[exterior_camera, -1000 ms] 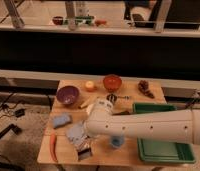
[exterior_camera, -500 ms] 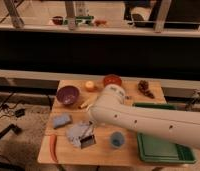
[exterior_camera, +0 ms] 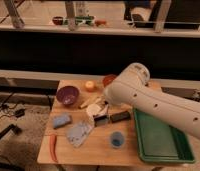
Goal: Wipe red bowl with brush
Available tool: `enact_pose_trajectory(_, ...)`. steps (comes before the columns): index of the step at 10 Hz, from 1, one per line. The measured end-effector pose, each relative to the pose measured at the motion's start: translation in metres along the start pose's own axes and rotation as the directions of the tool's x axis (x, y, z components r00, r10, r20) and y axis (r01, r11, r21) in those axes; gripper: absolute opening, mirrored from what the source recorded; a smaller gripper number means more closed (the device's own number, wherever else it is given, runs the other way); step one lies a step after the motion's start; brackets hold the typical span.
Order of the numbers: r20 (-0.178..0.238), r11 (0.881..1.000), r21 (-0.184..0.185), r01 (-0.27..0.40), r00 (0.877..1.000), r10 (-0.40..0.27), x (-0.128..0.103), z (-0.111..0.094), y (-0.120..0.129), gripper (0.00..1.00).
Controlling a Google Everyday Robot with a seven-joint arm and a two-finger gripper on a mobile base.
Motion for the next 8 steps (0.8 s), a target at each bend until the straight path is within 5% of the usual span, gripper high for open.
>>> enact_pose_trajectory(8, -0.028, 1.0, 0.015, -0.02, 0.999, 0.02, 0.011, -0.002, -0.004, 0.03)
